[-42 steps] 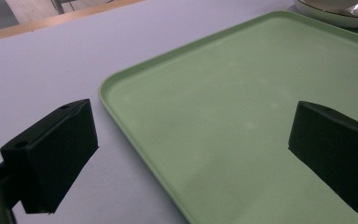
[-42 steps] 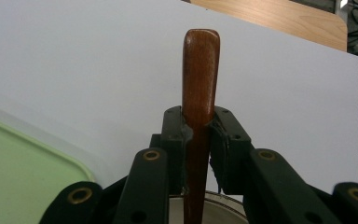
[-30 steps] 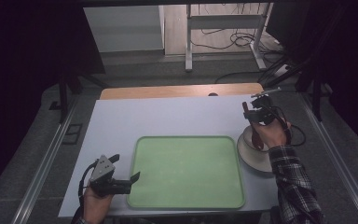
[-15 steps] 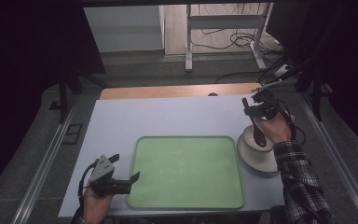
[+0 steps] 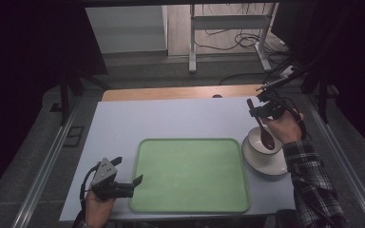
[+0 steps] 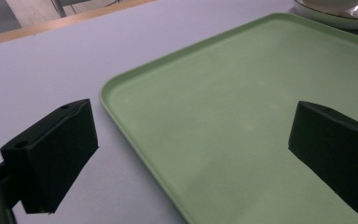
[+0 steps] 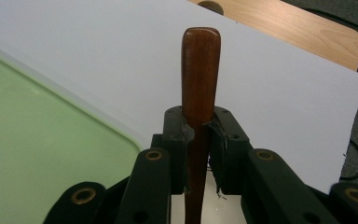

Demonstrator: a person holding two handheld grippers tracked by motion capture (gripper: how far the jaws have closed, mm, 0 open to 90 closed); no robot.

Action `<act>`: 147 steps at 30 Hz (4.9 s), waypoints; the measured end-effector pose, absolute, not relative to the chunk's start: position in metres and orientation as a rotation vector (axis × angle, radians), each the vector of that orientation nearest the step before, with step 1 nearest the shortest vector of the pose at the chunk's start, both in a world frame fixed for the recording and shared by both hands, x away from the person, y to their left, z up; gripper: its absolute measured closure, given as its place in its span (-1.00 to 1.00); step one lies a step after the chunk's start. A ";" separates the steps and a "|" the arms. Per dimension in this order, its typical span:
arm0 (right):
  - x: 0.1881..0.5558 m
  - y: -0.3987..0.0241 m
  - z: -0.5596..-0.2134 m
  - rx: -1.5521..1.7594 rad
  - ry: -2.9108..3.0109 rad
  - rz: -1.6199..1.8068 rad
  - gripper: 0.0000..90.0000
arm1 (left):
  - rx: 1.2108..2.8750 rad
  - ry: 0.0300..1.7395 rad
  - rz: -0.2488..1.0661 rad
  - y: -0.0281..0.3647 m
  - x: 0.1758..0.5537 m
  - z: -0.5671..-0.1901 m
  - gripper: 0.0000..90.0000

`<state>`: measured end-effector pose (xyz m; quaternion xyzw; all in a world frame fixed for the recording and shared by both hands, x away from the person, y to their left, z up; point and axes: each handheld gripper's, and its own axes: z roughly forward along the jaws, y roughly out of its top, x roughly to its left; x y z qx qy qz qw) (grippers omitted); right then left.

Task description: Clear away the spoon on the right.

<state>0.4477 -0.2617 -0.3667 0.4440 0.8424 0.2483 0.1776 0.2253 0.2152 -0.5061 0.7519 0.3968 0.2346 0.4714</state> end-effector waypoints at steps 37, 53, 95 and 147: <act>0.405 -0.232 -0.366 1.220 2.553 0.594 0.72 | 1.844 0.970 0.575 0.214 0.225 -0.506 -0.98; 0.397 -0.199 -0.386 1.171 2.666 0.552 0.72 | 1.844 0.968 0.574 0.214 0.225 -0.506 -0.98; 0.399 -0.162 -0.474 1.181 2.780 0.535 0.47 | 1.840 0.967 0.573 0.215 0.225 -0.506 -0.98; 0.390 -0.183 -0.503 1.114 2.519 0.646 1.00 | 1.840 0.964 0.581 0.215 0.224 -0.505 -0.97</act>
